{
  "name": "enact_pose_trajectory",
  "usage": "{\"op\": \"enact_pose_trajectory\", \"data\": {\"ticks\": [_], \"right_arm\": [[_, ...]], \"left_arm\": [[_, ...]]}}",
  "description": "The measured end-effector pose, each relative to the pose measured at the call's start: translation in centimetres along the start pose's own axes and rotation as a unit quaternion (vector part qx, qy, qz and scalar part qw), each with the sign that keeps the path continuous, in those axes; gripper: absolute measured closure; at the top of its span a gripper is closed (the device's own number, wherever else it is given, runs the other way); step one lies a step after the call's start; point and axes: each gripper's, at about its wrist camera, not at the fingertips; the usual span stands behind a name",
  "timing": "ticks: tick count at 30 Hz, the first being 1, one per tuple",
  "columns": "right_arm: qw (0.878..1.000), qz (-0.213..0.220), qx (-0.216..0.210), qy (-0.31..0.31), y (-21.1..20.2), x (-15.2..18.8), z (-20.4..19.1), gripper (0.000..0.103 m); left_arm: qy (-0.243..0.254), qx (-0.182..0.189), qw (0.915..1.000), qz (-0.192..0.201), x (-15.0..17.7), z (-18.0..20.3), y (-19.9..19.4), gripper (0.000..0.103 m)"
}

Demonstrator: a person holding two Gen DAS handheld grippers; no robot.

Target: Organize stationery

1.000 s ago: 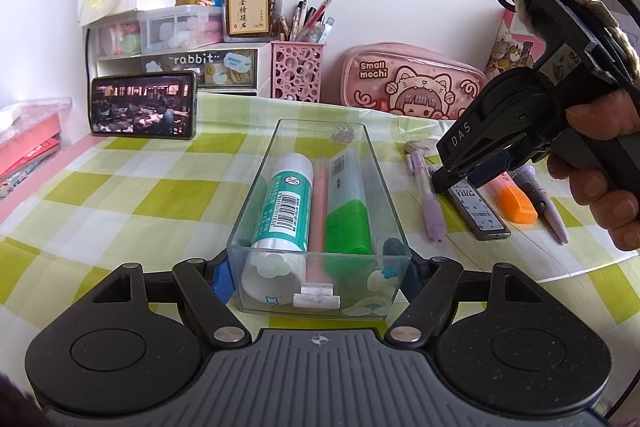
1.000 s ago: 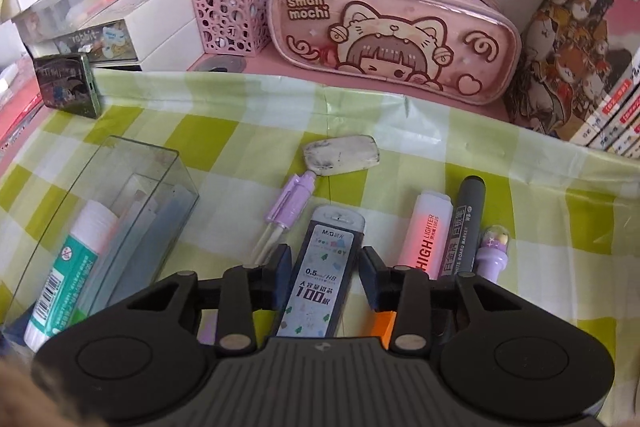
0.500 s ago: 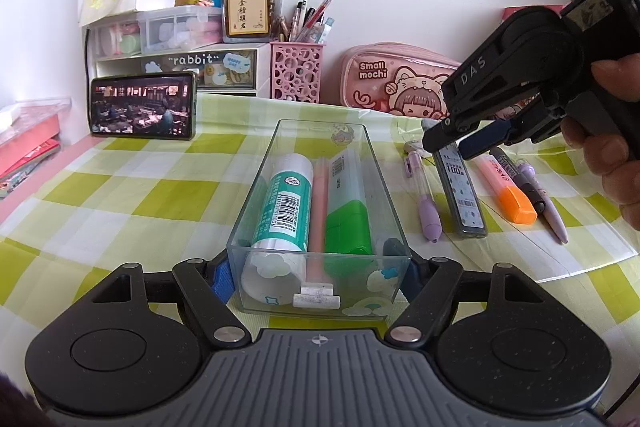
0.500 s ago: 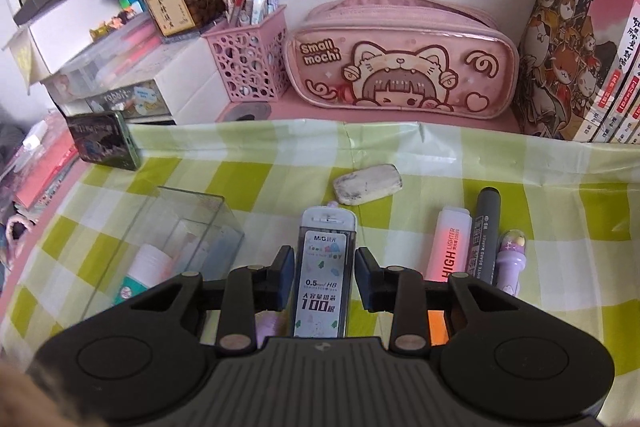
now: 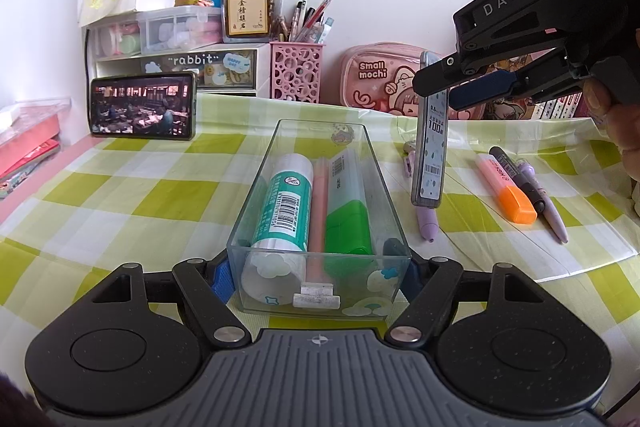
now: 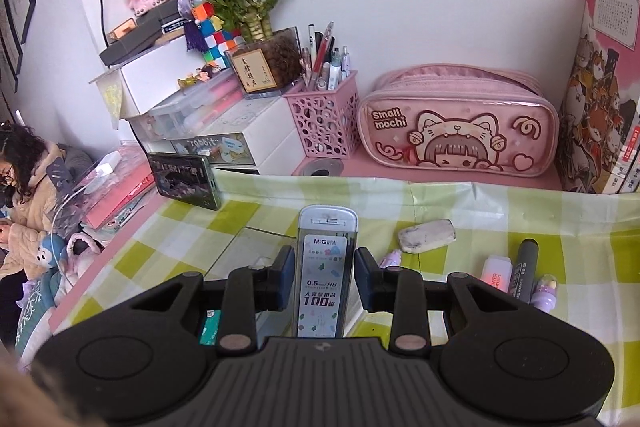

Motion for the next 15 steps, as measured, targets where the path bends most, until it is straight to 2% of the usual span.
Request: {"op": "enact_pose_trajectory", "data": {"ticks": [7, 9, 12, 15], "right_arm": [[0.999, 0.023, -0.02, -0.018, -1.4, -0.5, -0.9, 0.07], [0.999, 0.028, -0.027, -0.026, -1.7, -0.8, -1.4, 0.089], [0.998, 0.03, -0.026, -0.037, -1.8, -0.9, -1.8, 0.089], [0.999, 0.007, -0.011, -0.04, -0.7, -0.5, -1.6, 0.088]], "left_arm": [[0.0, 0.0, 1.0, 0.0, 0.0, 0.0, 0.0, 0.029], [0.0, 0.0, 1.0, 0.0, 0.0, 0.0, 0.0, 0.029], [0.0, 0.0, 1.0, 0.0, 0.0, 0.0, 0.0, 0.029], [0.0, 0.0, 1.0, 0.0, 0.0, 0.0, 0.0, 0.029]]}}
Point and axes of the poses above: each gripper's, at about its wrist camera, not at the fingertips, and y roughly the way its jaws point, z to its right, x to its underside, and after that the axes turned 5 degrees about -x, right-handed
